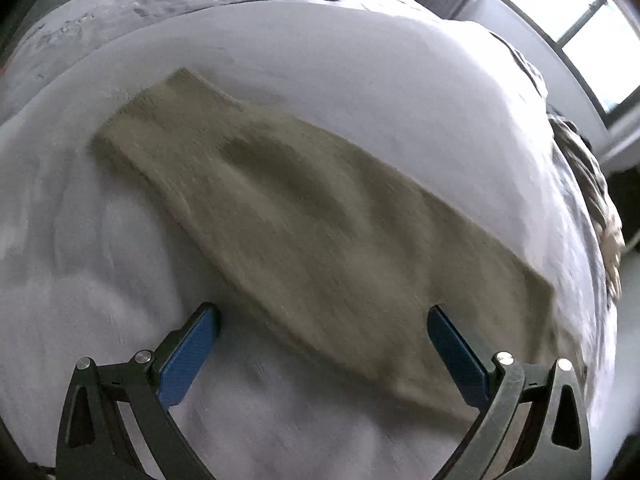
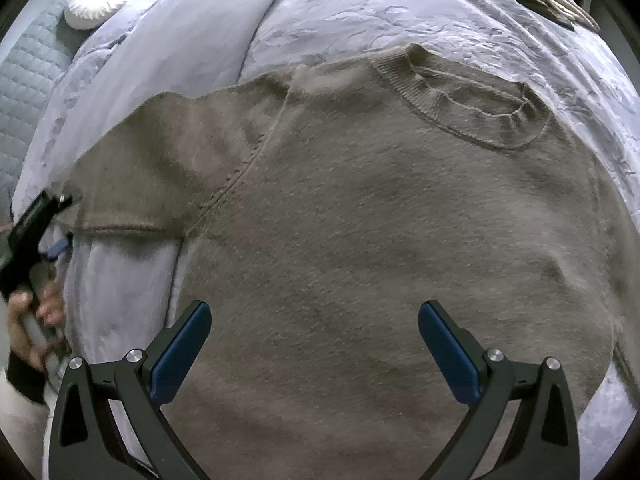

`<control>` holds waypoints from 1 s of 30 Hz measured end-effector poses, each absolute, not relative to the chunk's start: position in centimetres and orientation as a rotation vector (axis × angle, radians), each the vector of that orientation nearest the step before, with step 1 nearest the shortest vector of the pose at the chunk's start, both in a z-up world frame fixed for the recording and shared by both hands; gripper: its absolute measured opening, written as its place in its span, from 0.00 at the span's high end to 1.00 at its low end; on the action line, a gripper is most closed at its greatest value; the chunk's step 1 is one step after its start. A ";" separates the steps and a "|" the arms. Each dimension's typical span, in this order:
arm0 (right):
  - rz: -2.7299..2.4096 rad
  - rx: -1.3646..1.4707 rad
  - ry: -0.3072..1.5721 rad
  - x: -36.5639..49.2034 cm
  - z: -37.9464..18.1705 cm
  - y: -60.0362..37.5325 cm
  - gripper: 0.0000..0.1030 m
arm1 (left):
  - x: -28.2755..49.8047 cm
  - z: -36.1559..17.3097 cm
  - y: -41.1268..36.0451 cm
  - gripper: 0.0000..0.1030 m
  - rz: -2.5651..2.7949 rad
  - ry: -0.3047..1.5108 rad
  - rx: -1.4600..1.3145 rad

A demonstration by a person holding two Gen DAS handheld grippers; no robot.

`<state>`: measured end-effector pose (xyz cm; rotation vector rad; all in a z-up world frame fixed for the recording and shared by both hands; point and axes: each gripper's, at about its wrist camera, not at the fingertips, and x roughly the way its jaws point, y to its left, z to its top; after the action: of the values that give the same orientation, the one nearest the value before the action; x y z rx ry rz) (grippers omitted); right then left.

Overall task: Fold small clothes
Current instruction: 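Grasp the sweater sleeve cuff with the left tool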

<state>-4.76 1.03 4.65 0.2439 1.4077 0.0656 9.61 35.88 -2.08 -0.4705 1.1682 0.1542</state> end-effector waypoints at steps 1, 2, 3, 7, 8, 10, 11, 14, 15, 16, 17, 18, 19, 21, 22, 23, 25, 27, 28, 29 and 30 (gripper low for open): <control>0.066 0.241 1.413 -4.7 4.6 1.2 0.00 | 10.4 -2.7 36.1 0.00 0.159 1.163 -0.478; 0.066 0.238 1.419 -4.7 4.5 1.3 0.00 | 10.9 -3.0 35.9 0.00 0.163 1.159 -0.480; 0.064 0.235 1.424 -4.5 4.3 1.5 0.00 | 11.1 -2.8 36.4 0.00 0.164 1.140 -0.478; 0.069 0.233 1.435 -4.4 4.3 1.9 0.00 | 11.4 -1.7 36.8 0.50 0.166 1.070 -0.467; 0.071 0.233 1.435 -4.3 4.3 2.1 0.00 | 11.4 -1.7 36.9 0.65 0.127 1.068 -0.494; 0.077 0.236 1.435 -4.2 4.3 2.2 0.00 | 10.9 -1.4 37.3 0.93 0.068 1.050 -0.544; 0.080 0.239 1.432 -4.2 4.4 2.3 0.00 | 11.3 -1.1 37.5 0.93 0.057 1.038 -0.545; 0.087 0.258 1.419 -4.4 4.5 2.1 0.00 | 11.0 0.5 36.7 0.93 -0.011 0.991 -0.548; 0.089 0.266 1.415 -4.4 4.6 2.0 0.00 | 11.2 1.2 36.2 0.93 -0.039 0.974 -0.549; 0.090 0.274 1.411 -4.5 4.7 1.8 0.00 | 10.5 2.2 36.3 0.93 -0.074 0.949 -0.545; 0.088 0.281 1.406 -4.7 4.7 1.5 0.00 | 10.2 3.3 35.6 0.93 -0.112 0.927 -0.539; 0.084 0.288 1.402 -4.8 4.8 1.2 0.00 | 10.7 4.2 34.6 0.93 -0.144 0.914 -0.532; 0.079 0.297 1.398 -5.0 4.9 0.8 0.00 | 11.1 5.0 33.4 0.93 -0.182 0.900 -0.520; 0.065 0.320 1.388 -5.3 5.0 -0.1 0.00 | 11.4 7.0 30.5 0.93 -0.265 0.876 -0.491; 0.057 0.332 1.382 -5.6 5.1 -0.7 0.00 | 11.7 7.8 28.9 0.93 -0.307 0.867 -0.475; 0.047 0.345 1.375 -5.8 5.2 -1.3 0.00 | 11.0 8.9 27.4 0.93 -0.358 0.858 -0.456; 0.027 0.367 1.361 -6.3 5.4 -2.6 0.00 | 10.9 10.2 24.0 0.93 -0.444 0.854 -0.431; 0.002 0.391 1.349 -6.7 5.4 -4.1 0.00 | 10.8 11.1 19.5 0.93 -0.526 0.863 -0.388; -0.015 0.406 1.343 -7.2 5.5 -5.0 0.00 | 10.4 11.5 17.5 0.93 -0.558 0.863 -0.350; -0.030 0.418 1.339 -7.5 5.5 -5.8 0.00 | 10.0 11.7 15.1 0.93 -0.589 0.865 -0.298; -0.046 0.430 1.333 -7.9 5.6 -6.7 0.00 | 9.8 11.6 12.9 0.93 -0.617 0.876 -0.255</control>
<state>-7.91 -6.69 5.56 0.4298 1.3334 -0.0456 9.76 12.94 11.63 -0.2546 0.8756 -0.6168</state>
